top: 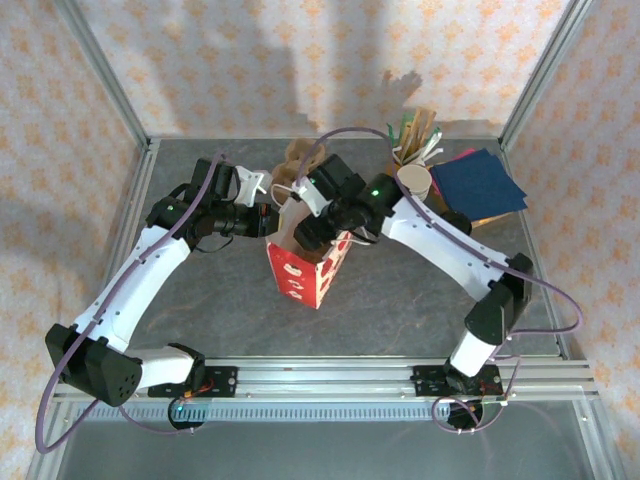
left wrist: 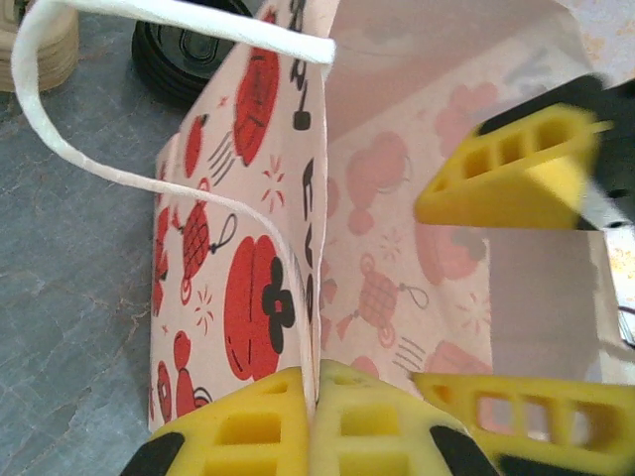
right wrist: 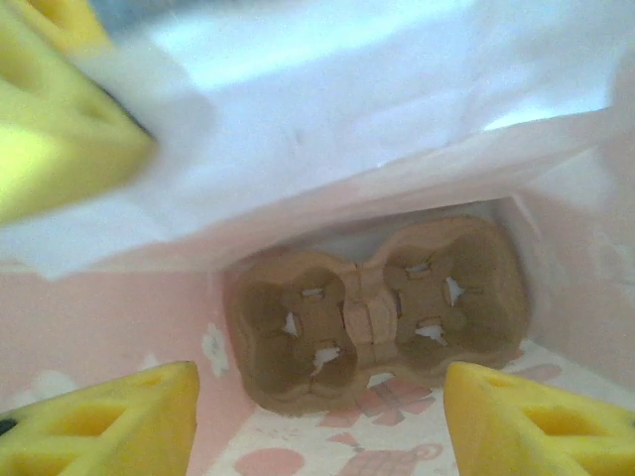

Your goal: Pack the takeout coffee

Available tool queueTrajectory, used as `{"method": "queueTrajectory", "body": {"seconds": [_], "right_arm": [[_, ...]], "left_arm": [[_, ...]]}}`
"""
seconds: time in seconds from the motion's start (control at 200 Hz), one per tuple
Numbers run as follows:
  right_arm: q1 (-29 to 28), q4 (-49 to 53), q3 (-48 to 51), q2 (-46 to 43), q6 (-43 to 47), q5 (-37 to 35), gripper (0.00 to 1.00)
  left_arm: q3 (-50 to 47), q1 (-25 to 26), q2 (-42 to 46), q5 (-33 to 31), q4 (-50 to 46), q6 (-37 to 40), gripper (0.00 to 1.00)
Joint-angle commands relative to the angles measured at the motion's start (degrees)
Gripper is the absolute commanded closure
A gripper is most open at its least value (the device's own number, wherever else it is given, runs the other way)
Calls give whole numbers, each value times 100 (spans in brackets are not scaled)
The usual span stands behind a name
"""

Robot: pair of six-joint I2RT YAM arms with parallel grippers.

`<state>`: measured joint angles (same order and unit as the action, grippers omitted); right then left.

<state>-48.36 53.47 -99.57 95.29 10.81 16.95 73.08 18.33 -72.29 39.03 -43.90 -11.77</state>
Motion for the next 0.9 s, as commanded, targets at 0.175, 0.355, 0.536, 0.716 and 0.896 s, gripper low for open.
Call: {"method": "queueTrajectory", "body": {"seconds": [0.175, 0.355, 0.536, 0.716, 0.896], "right_arm": [[-51, -1002, 26, -731, -812, -296, 34], [-12, -1170, 185, -1201, -1828, -1775, 26], [372, -909, 253, -1603, -3062, -2051, 25], [539, -1294, 946, -2075, -4165, -2036, 28], [722, -1392, 1352, -2124, -4583, -1833, 29]], "left_arm": [[98, 57, 47, -246, -110, -159, 100], [14, 66, 135, -165, 93, -168, 88], [86, 66, 234, -246, 172, -170, 58], [202, 66, 322, -472, 62, -133, 47], [210, 61, 501, -1215, -48, -141, 41]]}}
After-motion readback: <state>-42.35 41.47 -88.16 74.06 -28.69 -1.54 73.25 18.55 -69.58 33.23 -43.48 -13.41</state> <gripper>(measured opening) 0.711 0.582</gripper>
